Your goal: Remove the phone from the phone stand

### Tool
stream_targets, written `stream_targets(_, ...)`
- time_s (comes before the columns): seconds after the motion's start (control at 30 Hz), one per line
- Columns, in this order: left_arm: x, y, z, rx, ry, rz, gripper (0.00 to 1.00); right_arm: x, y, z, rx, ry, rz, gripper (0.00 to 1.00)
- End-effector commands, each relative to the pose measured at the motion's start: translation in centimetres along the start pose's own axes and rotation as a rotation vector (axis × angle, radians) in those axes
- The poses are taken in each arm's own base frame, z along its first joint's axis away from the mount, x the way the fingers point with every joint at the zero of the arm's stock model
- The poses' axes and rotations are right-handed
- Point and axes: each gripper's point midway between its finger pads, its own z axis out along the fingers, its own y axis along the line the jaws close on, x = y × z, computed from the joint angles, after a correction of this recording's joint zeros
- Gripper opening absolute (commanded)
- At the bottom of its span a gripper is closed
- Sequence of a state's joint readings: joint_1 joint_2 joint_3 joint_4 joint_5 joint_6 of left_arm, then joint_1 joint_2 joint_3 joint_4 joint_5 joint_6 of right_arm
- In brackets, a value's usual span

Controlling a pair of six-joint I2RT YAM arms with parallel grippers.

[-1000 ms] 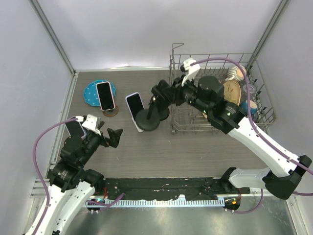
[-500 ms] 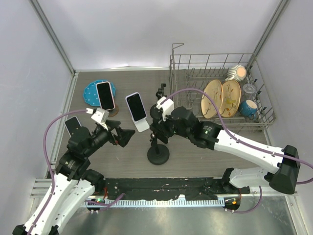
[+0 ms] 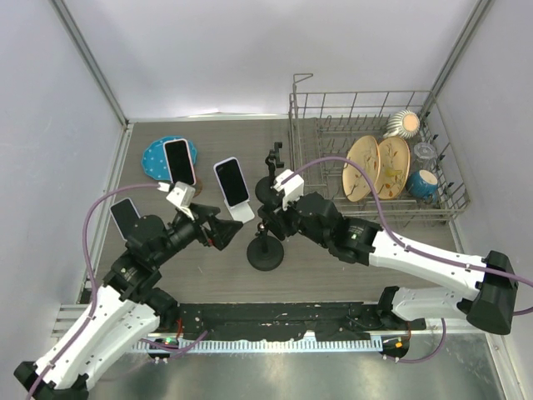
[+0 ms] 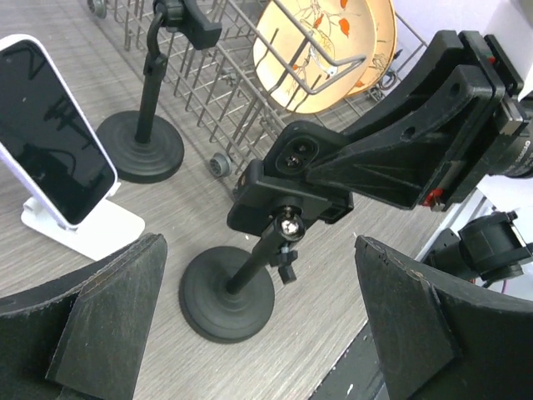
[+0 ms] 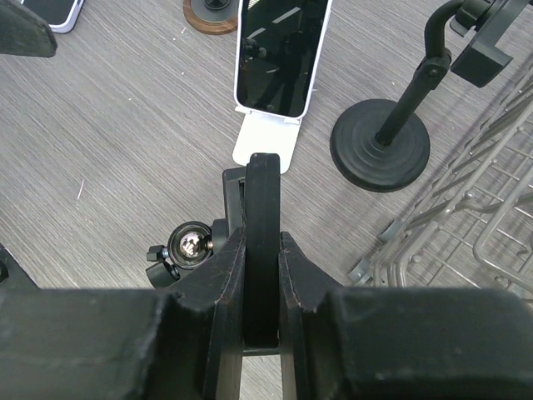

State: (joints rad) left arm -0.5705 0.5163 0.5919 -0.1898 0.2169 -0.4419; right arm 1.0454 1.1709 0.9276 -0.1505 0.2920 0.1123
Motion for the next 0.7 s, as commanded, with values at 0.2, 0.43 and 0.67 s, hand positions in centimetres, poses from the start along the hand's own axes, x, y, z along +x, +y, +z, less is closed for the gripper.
stream_targets(0.2, 1.3, -1.9, 4.4, -0.09, -0.039, 0.226, 1.0, -6.3, -0.3, -2.0, 0.018, -0.217, 0.131, 0.02)
stream_targets(0.43, 4.0, -1.7, 6.4, -0.097, -0.012, 0.313, 1.0, -5.8, -0.3, -2.0, 0.017, -0.206, 0.144, 0.04)
stream_targets(0.67, 5.7, -1.8, 8.1, -0.069, 0.035, 0.373, 0.91, -5.4, -0.2, -1.6, 0.019, -0.192, 0.139, 0.04)
